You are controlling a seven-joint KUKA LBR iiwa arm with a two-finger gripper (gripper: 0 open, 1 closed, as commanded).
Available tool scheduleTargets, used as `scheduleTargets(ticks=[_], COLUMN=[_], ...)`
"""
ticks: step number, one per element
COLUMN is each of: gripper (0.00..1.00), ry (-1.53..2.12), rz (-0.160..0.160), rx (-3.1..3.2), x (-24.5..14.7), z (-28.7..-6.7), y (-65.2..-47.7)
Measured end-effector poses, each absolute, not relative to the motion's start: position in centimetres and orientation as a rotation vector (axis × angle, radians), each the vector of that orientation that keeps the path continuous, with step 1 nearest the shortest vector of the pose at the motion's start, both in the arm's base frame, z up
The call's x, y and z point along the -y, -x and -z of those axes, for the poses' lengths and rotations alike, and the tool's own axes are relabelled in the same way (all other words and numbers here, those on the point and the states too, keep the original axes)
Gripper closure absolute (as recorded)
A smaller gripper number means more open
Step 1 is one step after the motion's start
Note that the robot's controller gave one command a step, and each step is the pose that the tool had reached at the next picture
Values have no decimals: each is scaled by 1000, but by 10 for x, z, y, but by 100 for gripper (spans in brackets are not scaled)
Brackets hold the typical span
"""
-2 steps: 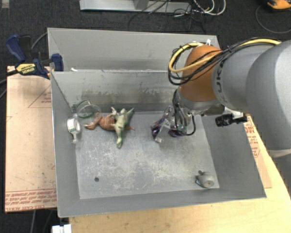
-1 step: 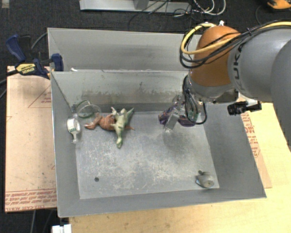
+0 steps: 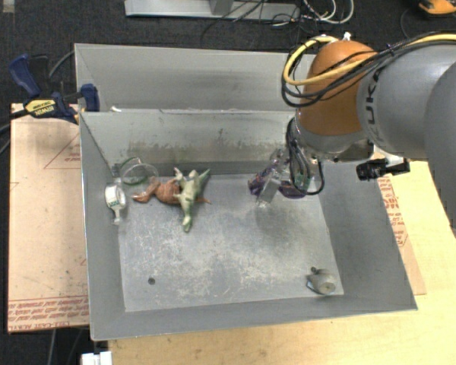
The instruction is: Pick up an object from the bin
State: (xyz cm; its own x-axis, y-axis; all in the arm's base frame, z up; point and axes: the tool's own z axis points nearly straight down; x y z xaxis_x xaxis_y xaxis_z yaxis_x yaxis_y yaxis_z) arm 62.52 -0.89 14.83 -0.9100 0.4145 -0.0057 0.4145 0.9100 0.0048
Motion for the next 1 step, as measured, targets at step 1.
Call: scheduleTargets(ticks=[1], gripper=[100], ry=[-609], rz=[-8], rx=[-3064], x=[13], z=[-218], y=[-641])
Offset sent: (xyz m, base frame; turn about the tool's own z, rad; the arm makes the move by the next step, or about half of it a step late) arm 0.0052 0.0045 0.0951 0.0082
